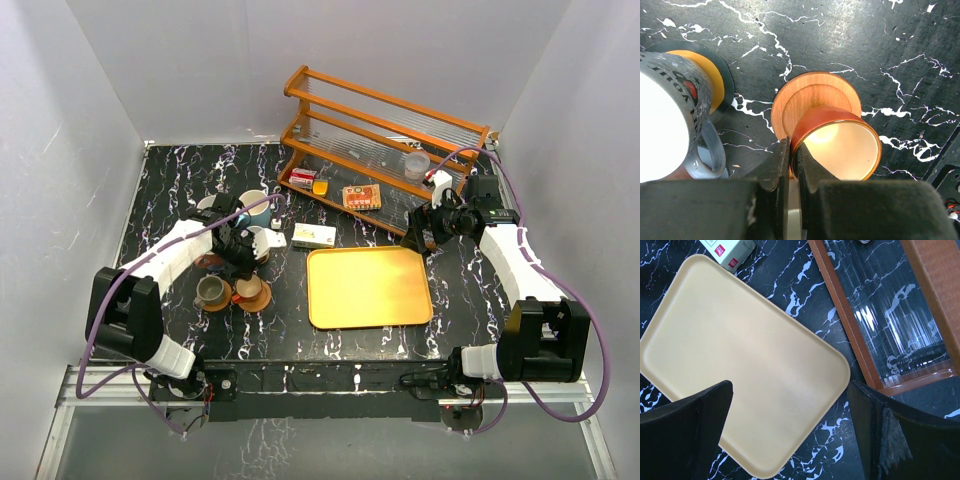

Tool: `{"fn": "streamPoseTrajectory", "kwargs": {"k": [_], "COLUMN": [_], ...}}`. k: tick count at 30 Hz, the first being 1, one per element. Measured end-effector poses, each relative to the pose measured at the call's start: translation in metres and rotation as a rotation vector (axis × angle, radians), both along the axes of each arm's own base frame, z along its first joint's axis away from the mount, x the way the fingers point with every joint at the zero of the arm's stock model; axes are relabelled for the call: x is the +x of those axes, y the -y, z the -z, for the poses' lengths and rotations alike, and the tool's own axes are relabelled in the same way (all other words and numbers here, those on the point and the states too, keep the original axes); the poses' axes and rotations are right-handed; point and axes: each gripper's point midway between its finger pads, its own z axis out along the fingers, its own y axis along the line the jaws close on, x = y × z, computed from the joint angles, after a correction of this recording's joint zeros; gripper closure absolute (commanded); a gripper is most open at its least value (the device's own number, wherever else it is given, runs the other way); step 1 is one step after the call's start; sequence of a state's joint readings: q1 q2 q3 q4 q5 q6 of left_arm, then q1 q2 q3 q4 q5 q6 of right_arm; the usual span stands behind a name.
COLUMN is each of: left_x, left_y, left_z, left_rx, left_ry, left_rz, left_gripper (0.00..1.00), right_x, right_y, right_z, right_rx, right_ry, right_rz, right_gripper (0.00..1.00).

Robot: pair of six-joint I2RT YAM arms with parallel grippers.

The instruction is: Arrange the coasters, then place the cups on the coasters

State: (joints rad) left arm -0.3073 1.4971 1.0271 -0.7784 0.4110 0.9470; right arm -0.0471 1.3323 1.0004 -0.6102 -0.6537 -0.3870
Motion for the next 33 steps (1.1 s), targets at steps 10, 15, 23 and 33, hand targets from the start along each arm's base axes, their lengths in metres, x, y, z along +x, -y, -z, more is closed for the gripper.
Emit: {"fn": "streamPoseTrajectory", "kwargs": {"k": [10, 15, 23, 33], "left_x": [0.0, 0.0, -0.001, -0.002], "left_y": [-0.002, -0.002, -0.003, -0.003], "left_z": [0.005, 0.005, 0.009, 0.013], "left_rx": [0.005, 0.005, 0.007, 0.011], "left_ry": [-0.018, -0.019, -0.029, -0.042], "left_rz": [-0.005, -0.009, -0.017, -0.025], "left_gripper": [1.0, 1.0, 0.98, 0.84], "right_x": [0.0, 0.0, 0.0, 0.0], "right_y": [0.0, 0.0, 0.0, 0.0], "right_z": [0.0, 0.0, 0.0, 0.0], "right_rx": [0.0, 0.0, 0.0, 0.0], "right_ry": [0.0, 0.0, 0.0, 0.0], "right_rz": [0.0, 0.0, 0.0, 0.0], "right_gripper": [0.02, 0.02, 0.02, 0.02]}}
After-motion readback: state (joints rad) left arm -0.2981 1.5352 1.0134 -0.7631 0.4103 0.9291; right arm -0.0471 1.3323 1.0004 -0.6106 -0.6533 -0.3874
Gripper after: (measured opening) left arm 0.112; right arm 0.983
